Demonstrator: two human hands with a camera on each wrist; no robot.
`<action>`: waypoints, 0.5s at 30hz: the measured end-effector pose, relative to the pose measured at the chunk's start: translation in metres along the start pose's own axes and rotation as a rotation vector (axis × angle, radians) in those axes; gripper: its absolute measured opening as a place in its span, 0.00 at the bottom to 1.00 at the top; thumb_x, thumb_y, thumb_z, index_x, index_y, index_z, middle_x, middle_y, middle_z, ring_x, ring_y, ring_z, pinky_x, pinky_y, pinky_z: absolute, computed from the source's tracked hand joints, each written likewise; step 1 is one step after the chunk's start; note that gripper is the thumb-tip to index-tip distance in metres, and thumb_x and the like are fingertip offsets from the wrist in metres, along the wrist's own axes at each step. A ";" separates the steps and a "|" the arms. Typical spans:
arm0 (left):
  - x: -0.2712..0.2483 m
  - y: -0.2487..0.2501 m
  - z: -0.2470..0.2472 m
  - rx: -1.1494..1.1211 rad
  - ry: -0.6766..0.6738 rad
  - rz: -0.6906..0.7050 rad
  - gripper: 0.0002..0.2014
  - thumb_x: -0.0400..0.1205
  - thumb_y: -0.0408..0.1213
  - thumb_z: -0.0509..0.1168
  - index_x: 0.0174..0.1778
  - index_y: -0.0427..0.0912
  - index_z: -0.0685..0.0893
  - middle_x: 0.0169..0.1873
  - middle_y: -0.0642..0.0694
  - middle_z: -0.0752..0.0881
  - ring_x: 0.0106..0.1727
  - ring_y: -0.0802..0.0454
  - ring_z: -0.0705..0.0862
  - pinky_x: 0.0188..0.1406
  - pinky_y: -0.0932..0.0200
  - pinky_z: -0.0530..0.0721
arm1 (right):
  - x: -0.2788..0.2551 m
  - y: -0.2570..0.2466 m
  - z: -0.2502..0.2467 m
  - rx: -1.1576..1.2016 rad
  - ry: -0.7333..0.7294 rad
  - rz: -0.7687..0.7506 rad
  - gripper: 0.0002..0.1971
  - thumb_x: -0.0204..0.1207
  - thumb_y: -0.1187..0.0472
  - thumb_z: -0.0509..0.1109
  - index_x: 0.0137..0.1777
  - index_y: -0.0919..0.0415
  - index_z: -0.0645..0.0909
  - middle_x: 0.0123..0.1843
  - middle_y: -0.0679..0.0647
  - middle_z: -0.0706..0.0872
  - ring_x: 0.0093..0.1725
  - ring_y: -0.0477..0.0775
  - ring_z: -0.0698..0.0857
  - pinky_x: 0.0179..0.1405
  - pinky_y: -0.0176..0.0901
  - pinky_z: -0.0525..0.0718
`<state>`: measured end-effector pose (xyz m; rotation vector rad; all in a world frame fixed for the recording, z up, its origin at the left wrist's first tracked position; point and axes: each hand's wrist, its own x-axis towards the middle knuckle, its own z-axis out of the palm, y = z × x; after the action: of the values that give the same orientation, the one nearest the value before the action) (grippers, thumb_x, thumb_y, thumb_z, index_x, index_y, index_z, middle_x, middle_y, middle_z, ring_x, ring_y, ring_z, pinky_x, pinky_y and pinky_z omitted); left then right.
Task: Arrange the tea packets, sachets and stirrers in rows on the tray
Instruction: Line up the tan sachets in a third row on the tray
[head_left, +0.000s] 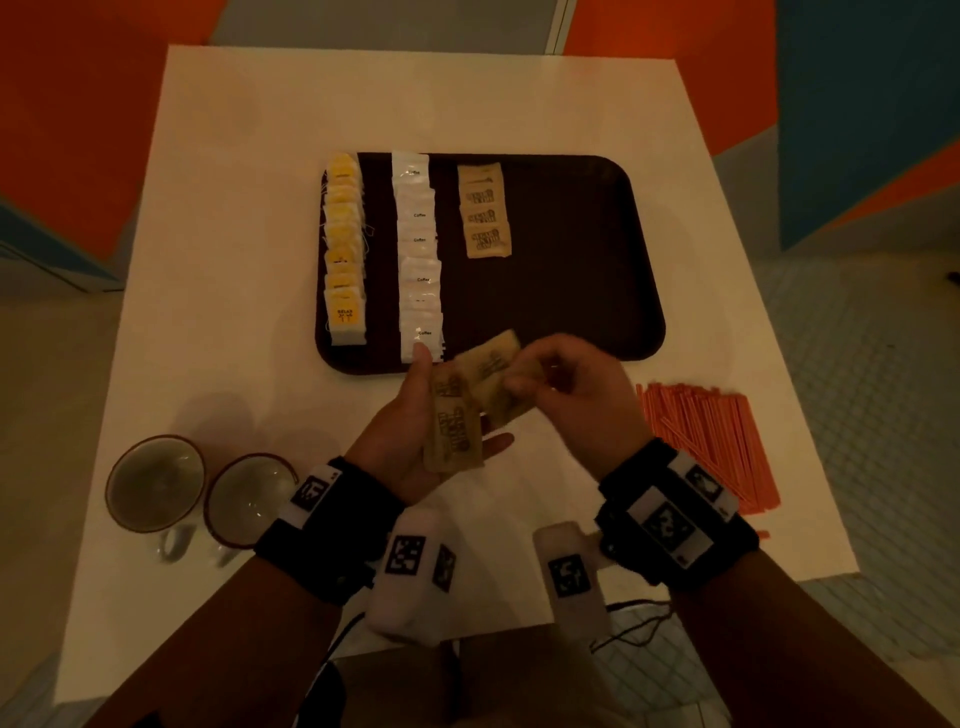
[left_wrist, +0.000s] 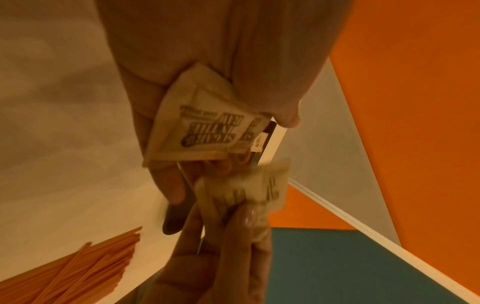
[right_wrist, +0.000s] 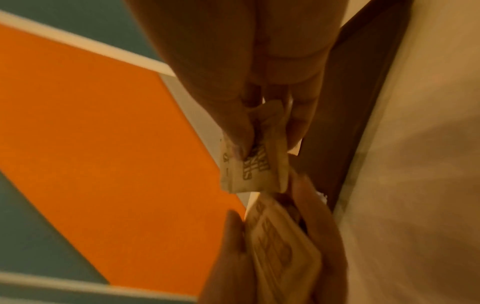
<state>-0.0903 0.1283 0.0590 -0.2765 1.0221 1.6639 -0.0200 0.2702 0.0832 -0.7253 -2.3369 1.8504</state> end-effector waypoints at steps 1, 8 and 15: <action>0.000 0.001 0.000 -0.025 0.019 -0.015 0.33 0.78 0.67 0.41 0.62 0.51 0.80 0.56 0.42 0.85 0.53 0.45 0.87 0.43 0.50 0.88 | 0.002 -0.002 -0.008 0.116 0.023 0.033 0.12 0.69 0.71 0.73 0.44 0.53 0.79 0.44 0.52 0.87 0.49 0.55 0.87 0.50 0.52 0.87; 0.002 0.005 -0.001 -0.008 -0.007 0.047 0.30 0.80 0.65 0.42 0.56 0.50 0.81 0.45 0.44 0.85 0.43 0.50 0.87 0.40 0.52 0.88 | -0.001 -0.012 -0.033 0.060 -0.214 0.054 0.09 0.70 0.69 0.72 0.41 0.52 0.84 0.42 0.50 0.90 0.45 0.52 0.89 0.47 0.46 0.88; 0.009 0.006 0.005 -0.072 0.076 0.230 0.25 0.82 0.61 0.44 0.59 0.50 0.79 0.37 0.46 0.83 0.40 0.51 0.87 0.46 0.53 0.87 | -0.021 0.001 0.000 0.084 -0.409 0.274 0.07 0.71 0.71 0.72 0.43 0.58 0.83 0.46 0.55 0.87 0.47 0.57 0.87 0.52 0.51 0.87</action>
<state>-0.0978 0.1380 0.0589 -0.2799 1.0841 1.9131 -0.0009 0.2621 0.0877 -0.7492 -2.4700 2.4000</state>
